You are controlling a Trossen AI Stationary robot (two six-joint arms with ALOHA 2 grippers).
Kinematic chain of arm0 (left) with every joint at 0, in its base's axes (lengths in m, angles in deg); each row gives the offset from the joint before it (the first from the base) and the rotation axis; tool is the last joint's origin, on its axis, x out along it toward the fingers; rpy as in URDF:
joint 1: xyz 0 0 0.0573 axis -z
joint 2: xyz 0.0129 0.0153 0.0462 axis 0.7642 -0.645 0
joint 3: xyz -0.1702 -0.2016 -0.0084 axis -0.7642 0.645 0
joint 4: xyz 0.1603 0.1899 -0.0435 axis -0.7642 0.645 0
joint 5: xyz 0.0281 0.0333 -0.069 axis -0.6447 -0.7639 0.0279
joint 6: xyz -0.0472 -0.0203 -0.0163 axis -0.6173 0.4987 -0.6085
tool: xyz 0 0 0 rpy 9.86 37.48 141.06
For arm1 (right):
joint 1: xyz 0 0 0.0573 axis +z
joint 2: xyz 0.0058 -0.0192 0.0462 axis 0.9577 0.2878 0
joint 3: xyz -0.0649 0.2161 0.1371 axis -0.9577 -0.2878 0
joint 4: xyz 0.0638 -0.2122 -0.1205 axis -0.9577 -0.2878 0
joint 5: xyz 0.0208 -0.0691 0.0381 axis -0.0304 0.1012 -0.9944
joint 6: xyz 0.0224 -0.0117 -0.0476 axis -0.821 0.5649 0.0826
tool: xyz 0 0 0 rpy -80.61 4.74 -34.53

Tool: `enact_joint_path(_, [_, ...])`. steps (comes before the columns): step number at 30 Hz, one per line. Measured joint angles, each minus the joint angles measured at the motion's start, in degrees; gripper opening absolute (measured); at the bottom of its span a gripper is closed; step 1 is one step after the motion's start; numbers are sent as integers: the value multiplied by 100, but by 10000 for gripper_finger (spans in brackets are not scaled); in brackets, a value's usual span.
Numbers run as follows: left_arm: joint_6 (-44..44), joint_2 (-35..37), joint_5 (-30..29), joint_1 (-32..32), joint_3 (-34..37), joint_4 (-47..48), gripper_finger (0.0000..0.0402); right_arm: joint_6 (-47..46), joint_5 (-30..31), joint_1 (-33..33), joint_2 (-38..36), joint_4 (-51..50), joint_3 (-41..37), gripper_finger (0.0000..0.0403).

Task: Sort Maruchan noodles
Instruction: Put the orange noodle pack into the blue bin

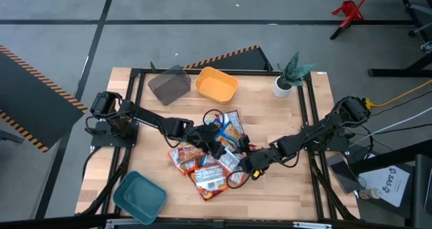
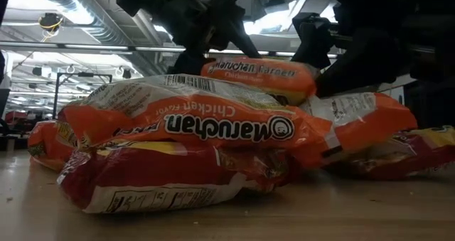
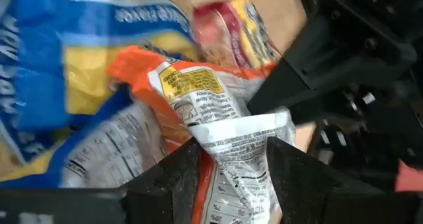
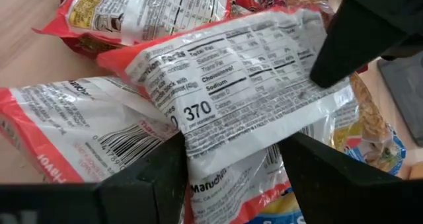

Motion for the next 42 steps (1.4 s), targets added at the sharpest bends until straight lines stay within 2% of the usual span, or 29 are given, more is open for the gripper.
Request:
enact_joint_path(3, [165,0,381,-66,0,-208,179,2,-28,7,0,-22,-1,222])
enact_joint_path(9, [259,4,613,-146,0,-432,229,30,15,4,0,-24,-2,222])
enact_joint_path(13, [271,4,692,-132,0,-257,264,33,28,3,0,-11,-2,222])
enact_joint_path(17, [216,4,1041,-138,0,97,291,33,66,0,-5,21,-2,222])
enact_joint_path(19, [73,4,988,-98,0,219,300,33,107,-2,-7,24,-2,222])
enact_joint_path(25, [-292,4,501,-75,0,222,306,35,257,-2,-7,24,-2,222])
enact_joint_path(42, [-957,-221,734,-148,4,-166,306,357,198,9,-8,297,-2,222])
